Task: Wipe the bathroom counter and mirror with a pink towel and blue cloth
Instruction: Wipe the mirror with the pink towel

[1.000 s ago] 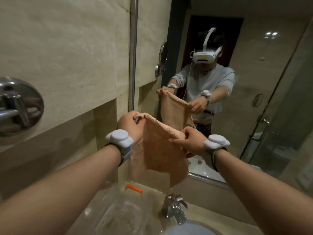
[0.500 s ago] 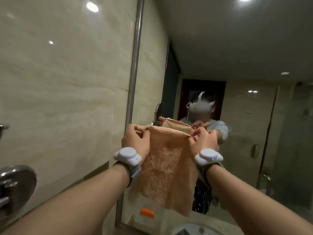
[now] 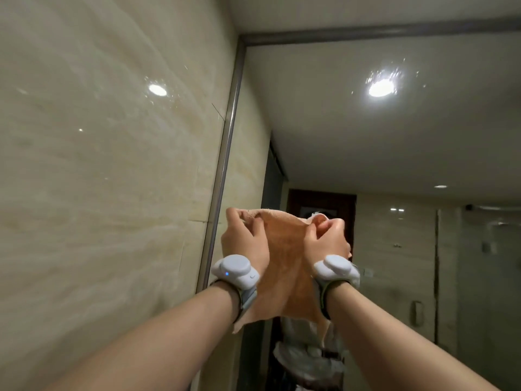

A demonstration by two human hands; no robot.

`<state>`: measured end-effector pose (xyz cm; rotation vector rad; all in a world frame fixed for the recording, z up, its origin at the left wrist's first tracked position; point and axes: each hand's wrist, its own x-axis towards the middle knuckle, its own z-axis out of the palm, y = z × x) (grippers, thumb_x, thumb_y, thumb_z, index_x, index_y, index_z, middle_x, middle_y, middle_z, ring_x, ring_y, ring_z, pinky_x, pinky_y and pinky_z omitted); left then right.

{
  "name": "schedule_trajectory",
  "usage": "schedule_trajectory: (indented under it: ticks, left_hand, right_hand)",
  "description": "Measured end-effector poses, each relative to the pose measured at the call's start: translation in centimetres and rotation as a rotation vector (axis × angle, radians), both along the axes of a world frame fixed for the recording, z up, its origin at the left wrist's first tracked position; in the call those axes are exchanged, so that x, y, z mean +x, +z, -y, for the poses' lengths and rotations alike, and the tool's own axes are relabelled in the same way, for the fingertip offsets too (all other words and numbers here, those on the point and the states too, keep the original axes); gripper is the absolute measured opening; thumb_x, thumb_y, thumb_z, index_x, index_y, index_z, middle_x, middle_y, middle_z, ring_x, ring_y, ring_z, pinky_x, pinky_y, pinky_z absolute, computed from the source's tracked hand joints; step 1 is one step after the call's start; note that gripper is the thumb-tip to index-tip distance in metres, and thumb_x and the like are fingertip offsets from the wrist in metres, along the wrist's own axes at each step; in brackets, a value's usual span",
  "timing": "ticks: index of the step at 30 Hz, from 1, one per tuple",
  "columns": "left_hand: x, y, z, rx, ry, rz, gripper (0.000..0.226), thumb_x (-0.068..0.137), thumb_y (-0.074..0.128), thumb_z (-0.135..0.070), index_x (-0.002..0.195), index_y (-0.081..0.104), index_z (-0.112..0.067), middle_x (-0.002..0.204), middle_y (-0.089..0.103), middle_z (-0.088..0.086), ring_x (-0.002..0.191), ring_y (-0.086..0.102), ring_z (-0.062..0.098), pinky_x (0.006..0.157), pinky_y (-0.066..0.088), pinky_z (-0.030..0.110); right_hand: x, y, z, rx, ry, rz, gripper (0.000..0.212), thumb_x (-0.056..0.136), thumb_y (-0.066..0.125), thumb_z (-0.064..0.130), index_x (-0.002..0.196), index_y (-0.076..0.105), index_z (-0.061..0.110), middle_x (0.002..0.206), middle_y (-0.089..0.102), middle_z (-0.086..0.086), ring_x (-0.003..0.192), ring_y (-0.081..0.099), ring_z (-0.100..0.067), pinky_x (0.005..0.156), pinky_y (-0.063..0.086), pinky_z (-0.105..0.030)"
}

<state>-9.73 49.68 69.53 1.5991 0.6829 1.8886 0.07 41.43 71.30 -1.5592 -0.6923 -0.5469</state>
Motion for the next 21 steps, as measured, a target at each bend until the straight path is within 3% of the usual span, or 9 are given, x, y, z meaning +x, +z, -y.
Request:
schedule_trajectory:
  ticks: [3,5,6,9,11,14,18,21]
  left_hand:
    - [0.6,1.9,-0.2,0.071,0.021,-0.021,0.016,0.104,0.054,-0.029,0.104,0.04,-0.021,0.086,0.053,-0.005,0.065,0.046,0.016,0.053,0.031,0.027]
    - [1.1,2.9,-1.2,0.129,0.022,0.004,0.019,0.103,0.056,-0.028,0.102,0.038,-0.023,0.084,0.051,-0.006,0.06,0.044,0.01,0.048,0.028,0.019]
    - [1.3,3.3,-1.7,0.152,0.032,0.021,0.02,0.102,0.057,-0.028,0.1,0.037,-0.024,0.08,0.049,-0.008,0.057,0.042,0.006,0.045,0.025,0.016]
    - [1.8,4.5,-3.6,0.209,0.066,0.063,0.028,0.099,0.06,-0.028,0.097,0.032,-0.029,0.079,0.051,-0.008,0.059,0.042,0.015,0.048,0.027,0.025]
    - [2.3,4.8,-5.4,0.279,0.069,0.049,0.033,0.098,0.06,-0.032,0.097,0.027,-0.033,0.086,0.059,-0.003,0.068,0.051,0.023,0.059,0.035,0.031]
    - [3.0,5.2,-7.5,0.372,0.034,0.024,0.04,0.096,0.064,-0.027,0.096,0.024,-0.035,0.085,0.062,-0.001,0.072,0.061,0.03,0.058,0.037,0.031]
    - [4.4,6.0,-10.4,0.392,0.032,-0.047,0.043,0.093,0.072,-0.036,0.093,0.029,-0.031,0.071,0.049,-0.018,0.06,0.055,0.012,0.049,0.034,0.017]
    - [5.6,6.3,-11.9,0.411,0.007,-0.118,0.04,0.092,0.071,-0.049,0.082,0.037,-0.031,0.07,0.049,-0.014,0.062,0.049,0.002,0.052,0.032,0.013]
  right_hand:
    - [-0.2,0.7,-1.6,-0.156,-0.062,0.156,0.022,0.093,0.056,0.033,0.112,0.057,0.021,0.107,0.063,-0.003,0.097,0.06,-0.024,0.088,0.044,-0.028]
    - [0.3,1.0,-3.0,-0.183,0.007,0.292,0.039,0.097,0.054,0.023,0.133,0.049,0.009,0.129,0.054,-0.011,0.116,0.052,-0.027,0.089,0.031,-0.02]
    - [0.4,1.2,-3.5,-0.222,0.011,0.337,0.042,0.099,0.051,0.023,0.137,0.043,0.006,0.133,0.05,-0.014,0.119,0.049,-0.029,0.09,0.032,-0.023]
    - [1.2,1.9,-4.6,-0.373,-0.06,0.422,0.045,0.1,0.043,0.031,0.14,0.039,0.011,0.133,0.05,-0.012,0.119,0.049,-0.031,0.097,0.042,-0.038]
    - [1.8,2.6,-5.1,-0.413,-0.152,0.486,0.04,0.097,0.043,0.036,0.135,0.042,0.023,0.127,0.053,-0.004,0.114,0.051,-0.027,0.093,0.044,-0.039]
    - [3.1,3.8,-5.8,-0.49,-0.223,0.561,0.04,0.095,0.042,0.032,0.134,0.035,0.029,0.124,0.055,-0.001,0.114,0.051,-0.029,0.09,0.04,-0.04]
    - [5.5,5.3,-8.0,-0.572,-0.234,0.585,0.048,0.097,0.04,0.028,0.143,0.026,0.029,0.13,0.054,-0.002,0.12,0.047,-0.029,0.097,0.038,-0.041]
    - [7.0,5.5,-8.8,-0.579,-0.289,0.639,0.055,0.095,0.041,0.034,0.147,0.024,0.028,0.139,0.048,0.0,0.128,0.044,-0.027,0.104,0.037,-0.039]
